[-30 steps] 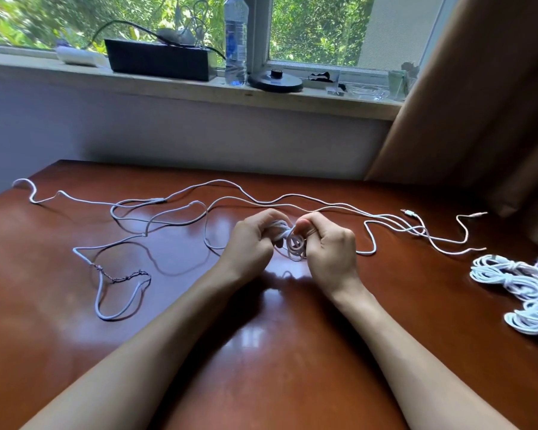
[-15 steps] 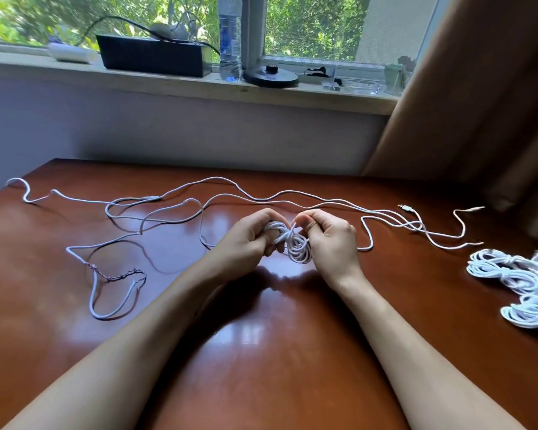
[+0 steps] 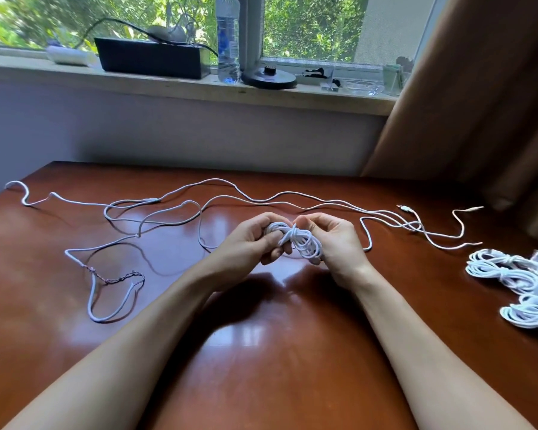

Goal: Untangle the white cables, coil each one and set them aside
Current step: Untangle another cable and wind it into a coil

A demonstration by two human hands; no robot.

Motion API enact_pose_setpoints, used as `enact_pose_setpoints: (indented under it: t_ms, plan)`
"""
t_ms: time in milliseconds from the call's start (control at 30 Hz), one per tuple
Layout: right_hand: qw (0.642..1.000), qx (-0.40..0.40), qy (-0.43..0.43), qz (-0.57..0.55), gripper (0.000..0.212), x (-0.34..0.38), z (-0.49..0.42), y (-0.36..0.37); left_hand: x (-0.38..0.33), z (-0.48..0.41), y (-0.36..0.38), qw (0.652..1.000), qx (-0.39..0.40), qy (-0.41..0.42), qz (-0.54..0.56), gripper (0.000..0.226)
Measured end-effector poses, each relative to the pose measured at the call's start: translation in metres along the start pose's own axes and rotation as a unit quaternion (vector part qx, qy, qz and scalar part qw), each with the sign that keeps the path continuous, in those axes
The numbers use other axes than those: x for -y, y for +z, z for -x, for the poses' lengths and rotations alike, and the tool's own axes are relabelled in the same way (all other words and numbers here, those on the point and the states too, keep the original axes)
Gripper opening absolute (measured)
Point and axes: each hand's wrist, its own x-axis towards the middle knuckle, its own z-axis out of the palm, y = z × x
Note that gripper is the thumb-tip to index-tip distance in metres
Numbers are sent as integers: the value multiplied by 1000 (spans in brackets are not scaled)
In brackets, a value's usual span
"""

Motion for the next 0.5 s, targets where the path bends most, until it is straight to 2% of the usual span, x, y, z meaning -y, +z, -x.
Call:
enact_pose_setpoints:
  t_ms: [100, 233, 367, 500]
  plan:
    - [999, 21, 39, -31, 27, 1, 0, 3, 1, -1, 1, 999, -18, 5, 49, 19]
    - [997, 45, 54, -43, 9, 0, 0, 3, 4, -3, 0, 994, -32, 11, 99, 33]
    - [994, 79, 63, -44, 22, 1, 3, 3, 5, -4, 3, 991, -51, 7, 125, 30]
    - [992, 64, 77, -73, 26, 1, 5, 7, 5, -4, 5, 988, -66, 1, 137, 32]
